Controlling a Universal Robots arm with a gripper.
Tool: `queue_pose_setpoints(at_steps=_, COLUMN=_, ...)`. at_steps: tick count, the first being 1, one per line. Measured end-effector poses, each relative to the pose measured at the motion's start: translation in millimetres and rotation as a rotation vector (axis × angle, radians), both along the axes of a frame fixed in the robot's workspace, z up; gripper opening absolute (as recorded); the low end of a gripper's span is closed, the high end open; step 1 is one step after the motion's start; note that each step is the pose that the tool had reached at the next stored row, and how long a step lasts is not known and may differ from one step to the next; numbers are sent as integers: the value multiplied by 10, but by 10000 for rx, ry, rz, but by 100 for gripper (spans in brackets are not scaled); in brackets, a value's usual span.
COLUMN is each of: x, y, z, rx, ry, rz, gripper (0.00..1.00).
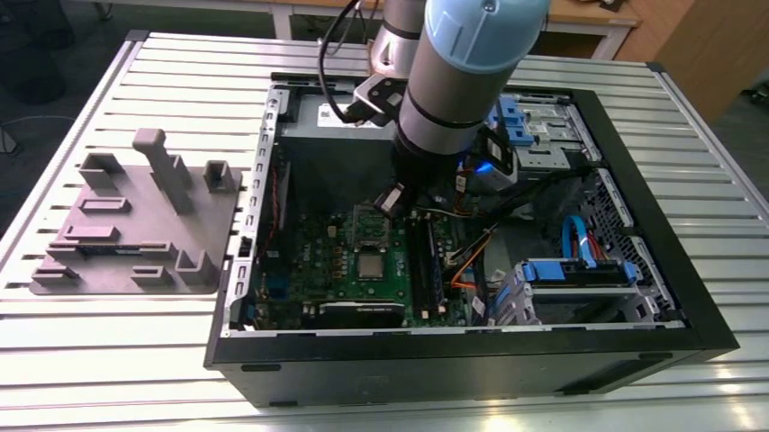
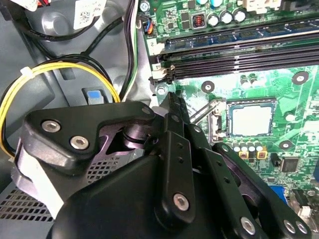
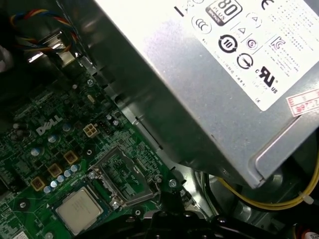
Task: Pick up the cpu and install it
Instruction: 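Close the cpu cover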
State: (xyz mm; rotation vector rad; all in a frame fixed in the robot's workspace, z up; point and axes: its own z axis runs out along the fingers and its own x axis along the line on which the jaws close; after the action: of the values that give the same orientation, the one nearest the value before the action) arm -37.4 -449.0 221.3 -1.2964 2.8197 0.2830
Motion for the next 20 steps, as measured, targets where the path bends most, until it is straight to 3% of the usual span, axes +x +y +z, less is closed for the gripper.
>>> queue_pose_setpoints(at_steps=12, x=-12, y=1, z=63, rx=-57, ry=-2, rz=160, gripper=10)
queue_pose_setpoints(at_steps=14, x=-15, y=1, z=68, rx=-157, ry=-1, rz=211, gripper=10)
queue_pose_setpoints(at_steps=15, x=-15, y=0, z=69, rx=-174, ry=0, rz=229, gripper=10)
queue_pose_setpoints(at_steps=20, x=-18, y=1, z=76, rx=-184, ry=-1, rz=278, gripper=10)
